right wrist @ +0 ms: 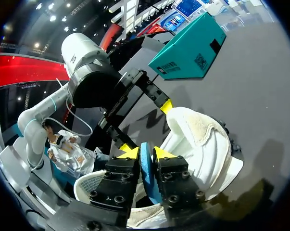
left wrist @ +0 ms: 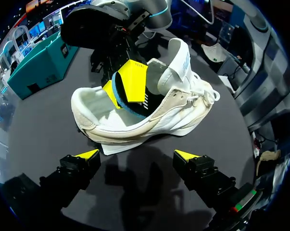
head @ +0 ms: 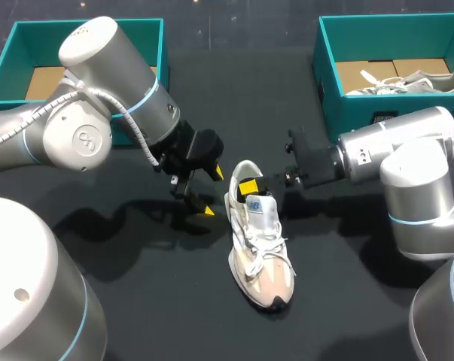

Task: Take the shoe out of the shoebox, open the shoe tongue, remove and reinsert the insole, then place the shoe into the shoebox

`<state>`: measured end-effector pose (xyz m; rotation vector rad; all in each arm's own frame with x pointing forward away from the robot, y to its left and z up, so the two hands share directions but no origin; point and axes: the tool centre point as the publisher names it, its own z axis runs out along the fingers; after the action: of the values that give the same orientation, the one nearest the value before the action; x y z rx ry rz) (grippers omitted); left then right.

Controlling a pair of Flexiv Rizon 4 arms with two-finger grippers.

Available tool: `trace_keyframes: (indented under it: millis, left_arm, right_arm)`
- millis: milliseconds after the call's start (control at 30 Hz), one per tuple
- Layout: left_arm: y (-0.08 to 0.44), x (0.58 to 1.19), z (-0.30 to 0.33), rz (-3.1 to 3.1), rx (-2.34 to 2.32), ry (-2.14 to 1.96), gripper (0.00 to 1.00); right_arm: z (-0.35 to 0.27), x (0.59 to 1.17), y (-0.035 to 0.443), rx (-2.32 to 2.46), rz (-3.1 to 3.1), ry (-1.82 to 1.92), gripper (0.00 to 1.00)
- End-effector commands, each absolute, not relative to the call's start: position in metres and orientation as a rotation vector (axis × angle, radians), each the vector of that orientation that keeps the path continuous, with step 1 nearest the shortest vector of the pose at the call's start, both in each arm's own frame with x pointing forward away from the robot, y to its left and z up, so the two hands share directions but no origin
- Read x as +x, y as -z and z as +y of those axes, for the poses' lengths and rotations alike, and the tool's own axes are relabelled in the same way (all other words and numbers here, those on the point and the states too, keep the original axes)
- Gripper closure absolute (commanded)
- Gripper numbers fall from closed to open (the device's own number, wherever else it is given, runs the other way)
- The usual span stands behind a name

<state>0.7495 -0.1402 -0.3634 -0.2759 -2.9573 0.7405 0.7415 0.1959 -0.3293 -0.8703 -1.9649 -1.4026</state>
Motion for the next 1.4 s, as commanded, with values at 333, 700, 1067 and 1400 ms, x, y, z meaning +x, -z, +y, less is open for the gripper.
trace_keyframes:
  millis: [333, 700, 1067, 1400]
  left_arm:
    - [0.358, 0.756, -0.128, -2.956, -0.254, -0.742, 0.00]
    - [0.346, 0.758, -0.110, -2.958, -0.287, -0.716, 0.00]
    - [0.333, 0.768, -0.083, -2.996, -0.335, -0.630, 0.00]
    - [0.323, 0.780, -0.062, -3.010, -0.338, -0.556, 0.00]
  right_arm:
    - [0.167, 0.743, 0.316, -0.943, -1.989, 1.364, 0.66]
    - [0.136, 0.750, 0.319, -1.060, -1.957, 1.328, 0.66]
    - [0.091, 0.751, 0.306, -1.241, -1.957, 1.223, 0.66]
    - [0.054, 0.755, 0.294, -1.434, -1.955, 1.052, 0.66]
